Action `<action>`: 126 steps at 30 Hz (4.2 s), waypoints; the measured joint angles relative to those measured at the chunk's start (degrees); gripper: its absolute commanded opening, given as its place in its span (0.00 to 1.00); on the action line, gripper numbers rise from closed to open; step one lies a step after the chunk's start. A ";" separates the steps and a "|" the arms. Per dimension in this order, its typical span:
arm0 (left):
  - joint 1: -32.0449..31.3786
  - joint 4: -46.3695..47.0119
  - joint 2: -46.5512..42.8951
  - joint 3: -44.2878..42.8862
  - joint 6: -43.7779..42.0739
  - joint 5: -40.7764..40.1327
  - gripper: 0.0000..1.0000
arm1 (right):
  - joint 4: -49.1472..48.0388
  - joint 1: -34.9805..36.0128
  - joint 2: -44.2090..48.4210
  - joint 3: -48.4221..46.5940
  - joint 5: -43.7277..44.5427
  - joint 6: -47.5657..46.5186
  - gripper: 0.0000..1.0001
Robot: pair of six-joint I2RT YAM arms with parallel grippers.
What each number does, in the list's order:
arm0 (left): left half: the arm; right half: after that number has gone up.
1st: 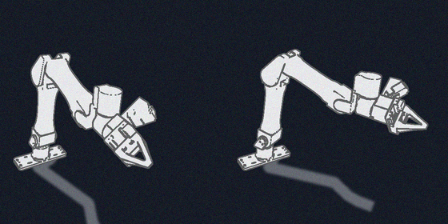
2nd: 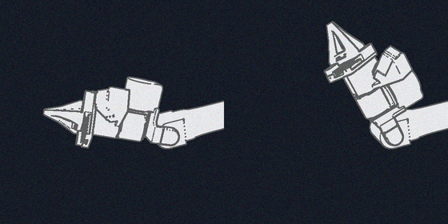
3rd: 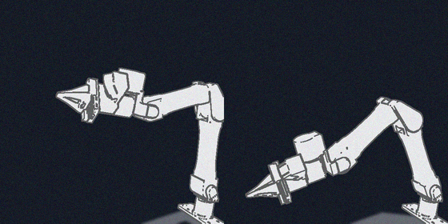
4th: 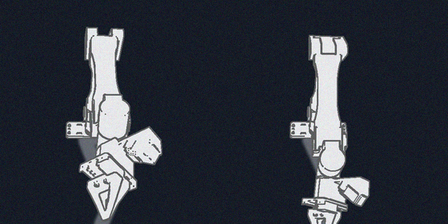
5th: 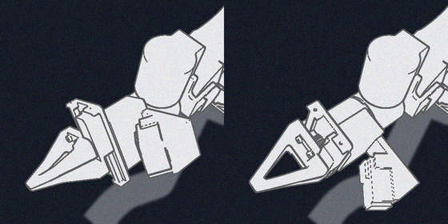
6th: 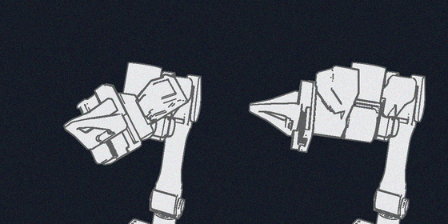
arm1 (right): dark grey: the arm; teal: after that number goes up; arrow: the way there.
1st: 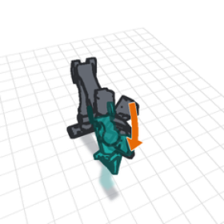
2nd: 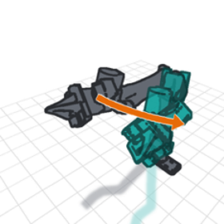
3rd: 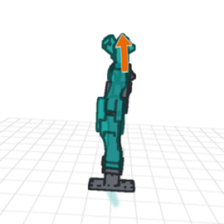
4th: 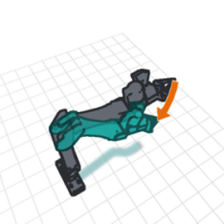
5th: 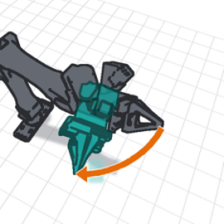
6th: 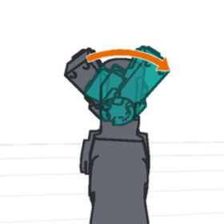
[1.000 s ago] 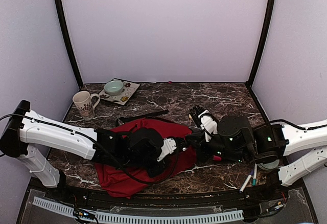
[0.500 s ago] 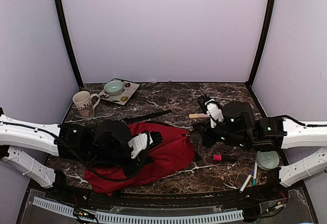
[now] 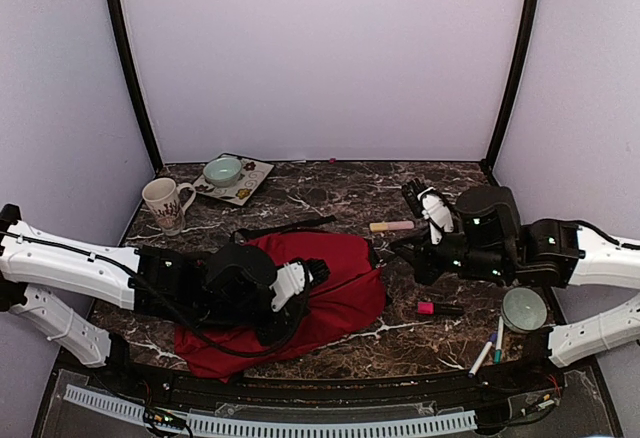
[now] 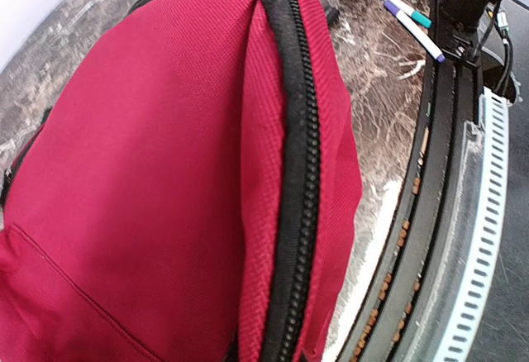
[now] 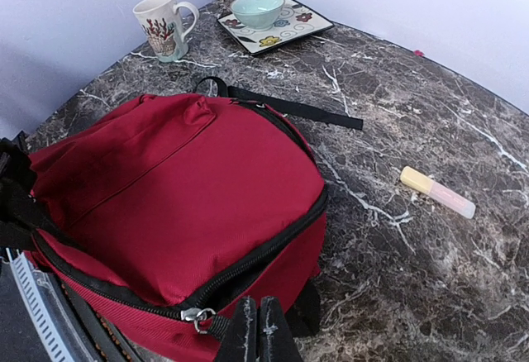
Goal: Pack the student bag
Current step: Zip the student bag into the largest pocket of the bag, then move the student bag to the center of the board, then hold the student bag at the center of the board, then zip the student bag into the largest pocket of the bag.
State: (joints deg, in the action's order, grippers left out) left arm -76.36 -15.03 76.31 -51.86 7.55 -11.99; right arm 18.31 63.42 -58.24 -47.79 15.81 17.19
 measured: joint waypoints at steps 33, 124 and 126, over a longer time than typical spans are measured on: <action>18.12 -7.39 -10.82 2.49 -8.50 8.35 0.87 | -3.15 6.88 -4.79 -1.20 -8.13 10.75 0.00; 7.30 -25.38 -18.73 -4.28 10.08 9.49 0.04 | -12.57 17.38 -11.67 -5.90 -5.35 4.31 0.00; 6.25 -26.56 -18.75 -5.29 10.69 9.94 0.15 | -10.71 20.13 -12.22 -7.72 -4.61 3.34 0.00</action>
State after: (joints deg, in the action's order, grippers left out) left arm -70.11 -41.58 57.56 -57.14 18.24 -2.04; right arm 7.60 83.55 -70.46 -55.51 11.20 20.53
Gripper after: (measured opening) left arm 0.047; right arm 0.007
